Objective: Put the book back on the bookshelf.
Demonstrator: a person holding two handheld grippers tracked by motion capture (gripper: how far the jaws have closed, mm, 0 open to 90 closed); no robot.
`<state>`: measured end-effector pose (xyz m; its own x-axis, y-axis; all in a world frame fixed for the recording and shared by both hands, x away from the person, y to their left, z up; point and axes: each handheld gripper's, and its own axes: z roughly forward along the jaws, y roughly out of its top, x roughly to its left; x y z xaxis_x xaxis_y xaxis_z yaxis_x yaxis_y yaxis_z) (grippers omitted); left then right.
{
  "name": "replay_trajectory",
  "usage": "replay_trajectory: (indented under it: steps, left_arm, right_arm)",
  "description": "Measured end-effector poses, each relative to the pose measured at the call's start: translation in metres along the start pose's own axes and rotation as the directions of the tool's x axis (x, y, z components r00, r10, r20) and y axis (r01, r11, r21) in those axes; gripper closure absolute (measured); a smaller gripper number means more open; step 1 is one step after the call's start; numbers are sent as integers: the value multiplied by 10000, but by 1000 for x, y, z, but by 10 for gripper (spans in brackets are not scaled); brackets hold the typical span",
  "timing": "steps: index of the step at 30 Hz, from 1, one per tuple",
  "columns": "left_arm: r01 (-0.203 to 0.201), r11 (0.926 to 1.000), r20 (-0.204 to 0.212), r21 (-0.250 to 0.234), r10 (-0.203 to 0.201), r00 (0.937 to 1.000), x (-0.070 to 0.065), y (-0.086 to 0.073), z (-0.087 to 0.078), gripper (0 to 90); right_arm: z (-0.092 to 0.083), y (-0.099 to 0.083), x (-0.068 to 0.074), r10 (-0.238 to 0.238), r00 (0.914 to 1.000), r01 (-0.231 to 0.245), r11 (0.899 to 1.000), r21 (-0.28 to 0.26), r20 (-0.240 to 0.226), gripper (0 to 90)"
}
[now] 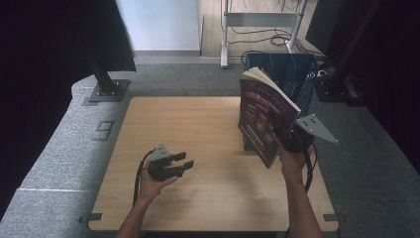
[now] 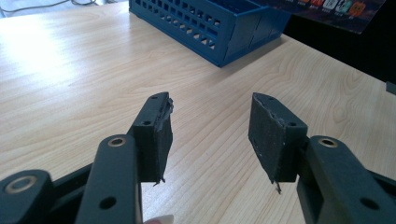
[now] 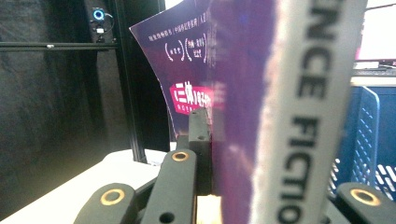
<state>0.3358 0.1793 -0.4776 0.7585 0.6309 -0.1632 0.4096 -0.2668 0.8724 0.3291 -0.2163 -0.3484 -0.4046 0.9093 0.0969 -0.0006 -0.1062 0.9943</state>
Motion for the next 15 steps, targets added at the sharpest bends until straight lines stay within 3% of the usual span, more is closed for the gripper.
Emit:
replay_trajectory:
  steps: [15]
  left_arm:
    - [36,10000,16,74,-36,10000,2,-1,0,487]
  right_arm:
    - [8,3,-16,34,9985,-37,10000,57,539,817]
